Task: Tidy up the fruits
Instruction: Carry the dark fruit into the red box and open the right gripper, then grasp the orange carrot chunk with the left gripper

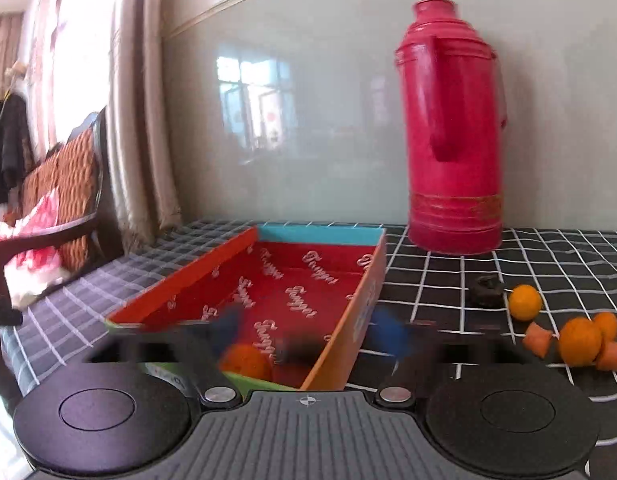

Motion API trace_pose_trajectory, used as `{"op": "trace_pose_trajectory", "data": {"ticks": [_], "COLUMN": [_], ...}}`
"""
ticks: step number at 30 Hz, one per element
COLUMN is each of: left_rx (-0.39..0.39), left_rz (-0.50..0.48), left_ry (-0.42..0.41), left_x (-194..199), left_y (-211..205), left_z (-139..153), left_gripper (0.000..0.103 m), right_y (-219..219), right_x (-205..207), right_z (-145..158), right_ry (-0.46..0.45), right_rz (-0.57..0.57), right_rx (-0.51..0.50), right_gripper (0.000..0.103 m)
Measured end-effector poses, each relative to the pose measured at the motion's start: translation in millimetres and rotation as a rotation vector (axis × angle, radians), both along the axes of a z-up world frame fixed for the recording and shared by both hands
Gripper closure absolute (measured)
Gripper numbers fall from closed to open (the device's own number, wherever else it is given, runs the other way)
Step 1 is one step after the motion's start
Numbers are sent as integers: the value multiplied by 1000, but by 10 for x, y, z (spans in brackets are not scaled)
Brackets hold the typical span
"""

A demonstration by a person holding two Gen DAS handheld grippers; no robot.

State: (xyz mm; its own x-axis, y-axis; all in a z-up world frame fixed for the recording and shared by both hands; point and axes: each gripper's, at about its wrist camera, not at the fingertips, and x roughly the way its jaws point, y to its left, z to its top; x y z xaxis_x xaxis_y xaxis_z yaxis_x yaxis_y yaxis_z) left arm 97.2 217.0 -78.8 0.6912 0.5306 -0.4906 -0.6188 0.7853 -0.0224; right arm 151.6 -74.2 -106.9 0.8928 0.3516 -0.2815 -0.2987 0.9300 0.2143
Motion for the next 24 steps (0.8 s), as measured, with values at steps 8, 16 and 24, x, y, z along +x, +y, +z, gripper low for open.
{"op": "trace_pose_trajectory", "data": {"ticks": [8, 16, 24], "left_rx": [3, 15, 78], "left_rz": [-23, -111, -256], "left_ry": [0, -16, -40], "left_x": [50, 159, 334], "left_y": [-126, -511, -1160], "left_z": [18, 67, 80], "left_gripper": [9, 9, 9], "right_y": [-298, -745, -1285], "right_x": [-38, -97, -219], "right_z": [50, 54, 65], "right_ry": [-8, 20, 71], "right_rz": [-179, -484, -787], "right_rx": [24, 5, -57], "right_gripper": [10, 0, 0]}}
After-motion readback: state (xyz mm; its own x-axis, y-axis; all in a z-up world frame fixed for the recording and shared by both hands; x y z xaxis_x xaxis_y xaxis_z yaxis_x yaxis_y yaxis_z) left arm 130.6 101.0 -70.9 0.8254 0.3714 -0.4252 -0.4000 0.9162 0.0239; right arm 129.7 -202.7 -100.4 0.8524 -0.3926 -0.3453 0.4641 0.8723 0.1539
